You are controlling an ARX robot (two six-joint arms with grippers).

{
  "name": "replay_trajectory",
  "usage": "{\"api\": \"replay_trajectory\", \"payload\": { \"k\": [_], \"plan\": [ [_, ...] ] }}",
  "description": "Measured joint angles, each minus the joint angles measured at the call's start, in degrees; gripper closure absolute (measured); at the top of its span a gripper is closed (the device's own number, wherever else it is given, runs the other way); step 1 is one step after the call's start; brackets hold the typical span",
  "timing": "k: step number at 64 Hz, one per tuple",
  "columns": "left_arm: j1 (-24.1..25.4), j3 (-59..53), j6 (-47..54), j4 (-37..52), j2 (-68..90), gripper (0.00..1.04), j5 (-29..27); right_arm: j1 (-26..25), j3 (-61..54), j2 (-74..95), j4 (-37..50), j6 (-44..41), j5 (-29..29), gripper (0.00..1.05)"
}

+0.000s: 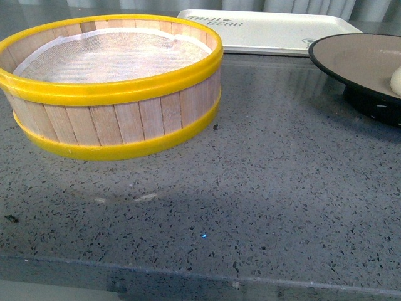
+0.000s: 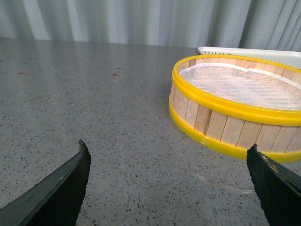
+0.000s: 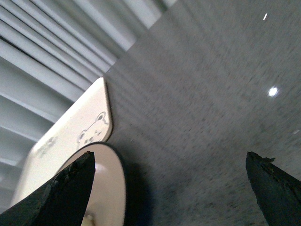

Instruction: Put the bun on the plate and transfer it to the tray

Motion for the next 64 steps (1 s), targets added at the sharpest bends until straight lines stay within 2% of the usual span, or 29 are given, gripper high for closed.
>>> {"api": "replay_trajectory", "payload": {
  "k": [5, 16, 37, 53, 58, 64],
  "plan": [
    [0.0, 0.0, 0.0, 0.0, 0.0, 0.07, 0.0, 0.4, 1.1, 2.6, -0.9, 5.8, -2.3, 0.09],
    [0.0, 0.0, 0.0, 0.0, 0.0, 0.07, 0.0, 2.6, 2.3, 6.7, -1.9, 12.6, -4.3, 0.09],
    [0.0, 0.0, 0.0, 0.0, 0.0, 0.07, 0.0, 9.9, 2.2, 7.8, -1.2, 19.3, -5.4, 0.09],
    [0.0, 0.0, 0.0, 0.0, 0.0, 0.07, 0.0, 13.9, -0.9, 8.0, 2.6, 24.8, -5.8, 0.09],
    [0.0, 0.0, 0.0, 0.0, 0.0, 0.07, 0.0, 14.2, -1.2, 8.2, 3.0, 25.4, -5.8, 0.17],
    [0.0, 0.0, 0.0, 0.0, 0.0, 0.07, 0.0, 14.5, -1.4, 8.4, 3.0, 25.5, -5.9, 0.33]
  ]
}}
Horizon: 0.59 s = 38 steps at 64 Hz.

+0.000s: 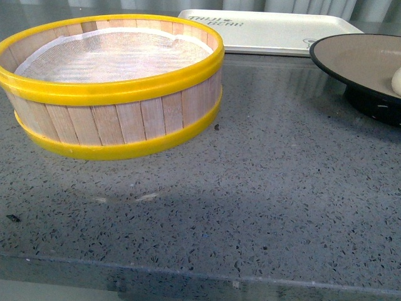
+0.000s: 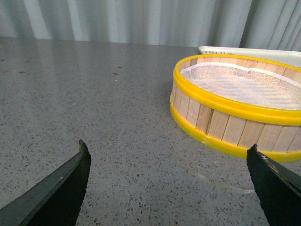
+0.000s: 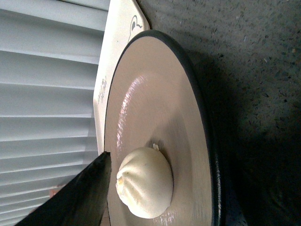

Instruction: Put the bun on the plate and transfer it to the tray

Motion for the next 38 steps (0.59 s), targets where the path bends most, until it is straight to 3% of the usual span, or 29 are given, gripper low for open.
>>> {"api": "replay_trajectory", "payload": {
  "k": [25, 28, 38],
  "plan": [
    [0.0, 0.0, 0.0, 0.0, 0.0, 0.07, 0.0, 0.4, -0.1, 0.4, 0.2, 0.4, -0.2, 0.97],
    [0.0, 0.0, 0.0, 0.0, 0.0, 0.07, 0.0, 0.5, -0.1, 0.3, 0.3, 0.9, -0.3, 1.02],
    [0.0, 0.0, 0.0, 0.0, 0.0, 0.07, 0.0, 1.1, -0.9, -0.5, 0.8, 1.0, -0.3, 1.02]
  ]
}}
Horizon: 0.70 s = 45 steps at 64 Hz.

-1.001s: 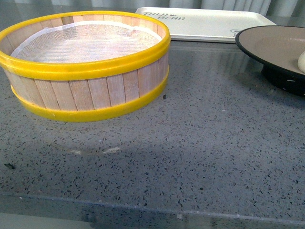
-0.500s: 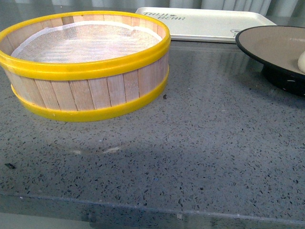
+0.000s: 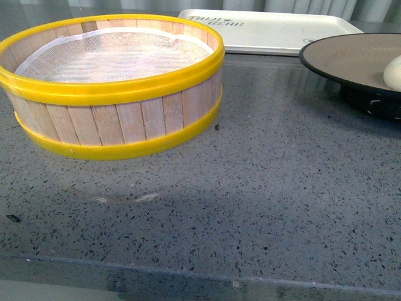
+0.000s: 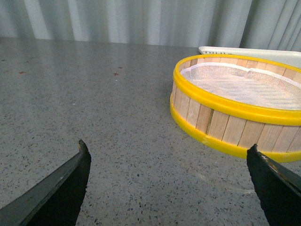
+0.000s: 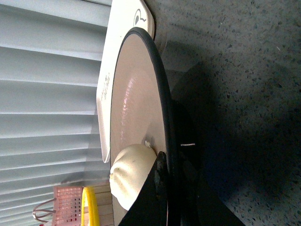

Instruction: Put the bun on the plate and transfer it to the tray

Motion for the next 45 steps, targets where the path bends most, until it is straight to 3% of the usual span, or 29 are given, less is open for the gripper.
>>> {"api": "replay_trajectory", "payload": {
  "k": [13, 24, 45],
  "plan": [
    [0.0, 0.0, 0.0, 0.0, 0.0, 0.07, 0.0, 1.0, -4.0, -3.6, 4.4, 0.8, 1.1, 1.02],
    [0.0, 0.0, 0.0, 0.0, 0.0, 0.07, 0.0, 2.8, -7.3, -6.4, 13.3, 4.2, 2.6, 1.02],
    [0.0, 0.0, 0.0, 0.0, 0.0, 0.07, 0.0, 4.6, -4.8, 0.8, 24.0, 13.1, 7.5, 1.02]
  ]
}}
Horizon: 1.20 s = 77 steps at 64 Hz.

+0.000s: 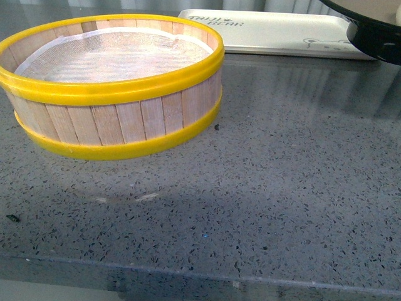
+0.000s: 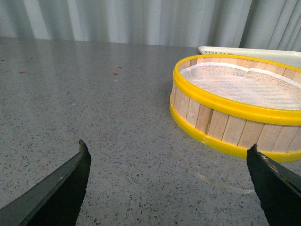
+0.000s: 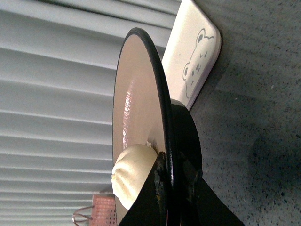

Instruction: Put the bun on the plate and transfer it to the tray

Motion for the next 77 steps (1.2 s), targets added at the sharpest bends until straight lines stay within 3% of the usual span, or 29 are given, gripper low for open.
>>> {"api": "replay_trajectory", "payload": {
  "k": [15, 32, 55, 77],
  "plan": [
    [0.0, 0.0, 0.0, 0.0, 0.0, 0.07, 0.0, 2.1, 11.4, 9.3, 0.1, 3.4, 3.3, 1.02],
    [0.0, 0.0, 0.0, 0.0, 0.0, 0.07, 0.0, 4.1, 31.9, 21.9, -12.2, 3.9, 7.3, 1.02],
    [0.0, 0.0, 0.0, 0.0, 0.0, 0.07, 0.0, 6.6, 55.2, 34.0, -27.3, -1.9, 8.5, 1.02],
    [0.0, 0.0, 0.0, 0.0, 0.0, 0.07, 0.0, 9.1, 59.8, 39.6, -29.2, -3.5, 9.0, 1.02]
  ]
}}
